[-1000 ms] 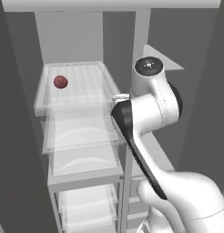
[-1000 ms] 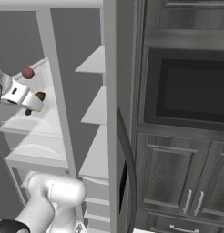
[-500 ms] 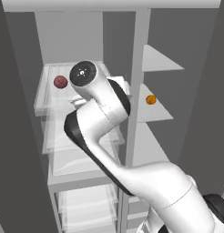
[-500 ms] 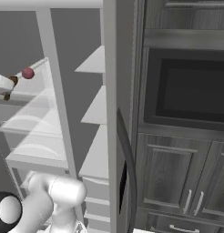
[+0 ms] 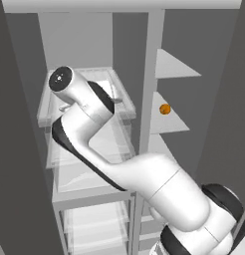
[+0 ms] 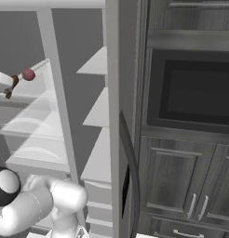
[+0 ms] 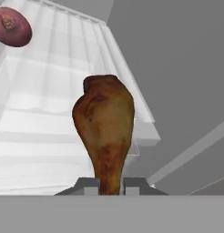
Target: Pick up the frozen chicken drumstick from the freezer, place it on any shelf in the fridge, and close the fridge and freezer doors when done.
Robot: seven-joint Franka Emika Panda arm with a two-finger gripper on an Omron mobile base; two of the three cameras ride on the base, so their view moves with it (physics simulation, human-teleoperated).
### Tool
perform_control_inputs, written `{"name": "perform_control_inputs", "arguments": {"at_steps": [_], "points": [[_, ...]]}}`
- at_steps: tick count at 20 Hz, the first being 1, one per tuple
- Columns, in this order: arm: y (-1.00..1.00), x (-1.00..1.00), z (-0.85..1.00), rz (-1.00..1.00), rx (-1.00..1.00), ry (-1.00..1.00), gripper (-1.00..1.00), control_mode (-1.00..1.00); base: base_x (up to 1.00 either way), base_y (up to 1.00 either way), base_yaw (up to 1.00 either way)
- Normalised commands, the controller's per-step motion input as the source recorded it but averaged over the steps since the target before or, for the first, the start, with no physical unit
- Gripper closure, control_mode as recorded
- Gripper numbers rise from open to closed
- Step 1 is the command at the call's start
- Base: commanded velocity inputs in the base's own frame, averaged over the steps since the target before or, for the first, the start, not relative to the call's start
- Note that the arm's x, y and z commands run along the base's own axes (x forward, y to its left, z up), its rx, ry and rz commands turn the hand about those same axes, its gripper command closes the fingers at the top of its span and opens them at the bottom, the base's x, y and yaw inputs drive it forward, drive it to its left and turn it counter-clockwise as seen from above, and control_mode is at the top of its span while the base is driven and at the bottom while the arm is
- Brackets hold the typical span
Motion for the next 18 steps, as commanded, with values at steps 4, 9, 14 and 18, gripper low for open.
{"name": "perform_control_inputs", "arguments": {"at_steps": [4,9,14,18], "points": [[-0.01,0.80,-0.10,0.00,0.01,0.00,1.00,-1.00,0.00,0.00,0.00],[-0.09,0.83,-0.13,0.00,0.01,0.00,1.00,-1.00,0.00,0.00,0.00],[0.00,1.00,-0.14,0.00,0.00,0.00,1.00,-1.00,0.00,0.00,0.00],[0.00,1.00,-0.28,0.00,0.00,0.00,-1.00,-1.00,0.00,0.00,0.00]]}}
